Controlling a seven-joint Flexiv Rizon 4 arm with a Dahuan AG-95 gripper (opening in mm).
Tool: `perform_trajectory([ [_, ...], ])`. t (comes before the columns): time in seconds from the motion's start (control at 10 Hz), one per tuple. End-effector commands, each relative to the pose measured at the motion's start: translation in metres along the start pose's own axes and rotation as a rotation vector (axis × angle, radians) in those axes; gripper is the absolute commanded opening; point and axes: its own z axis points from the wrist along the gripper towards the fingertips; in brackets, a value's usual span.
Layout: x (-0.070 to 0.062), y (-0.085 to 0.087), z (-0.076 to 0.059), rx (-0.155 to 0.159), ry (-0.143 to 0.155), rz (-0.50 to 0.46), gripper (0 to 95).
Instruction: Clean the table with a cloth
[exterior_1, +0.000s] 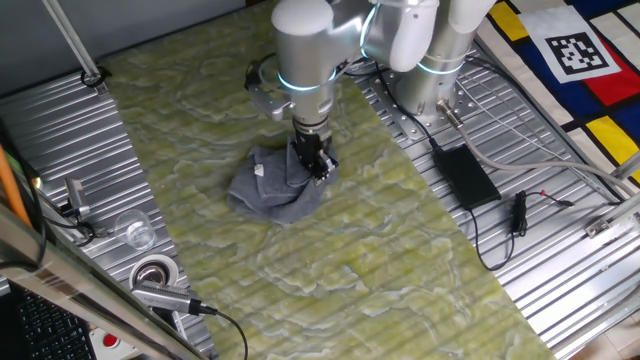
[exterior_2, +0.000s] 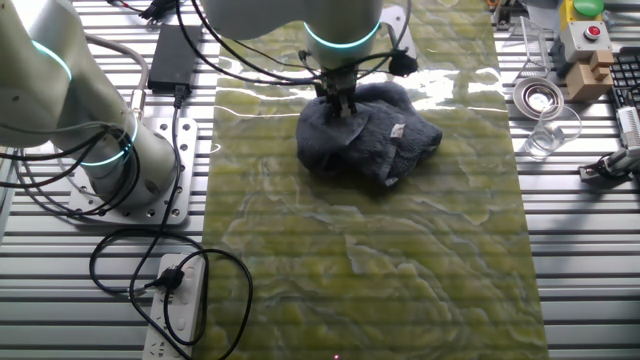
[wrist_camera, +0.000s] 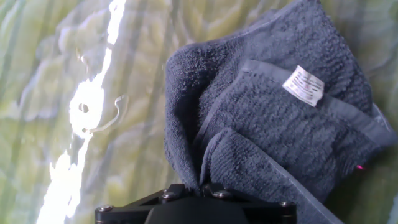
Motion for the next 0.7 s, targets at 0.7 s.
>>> perform_trajectory([
  [0.7, -0.0005, -0.0005, -0.0002, 0.001, 0.139, -0.218, 0.0],
])
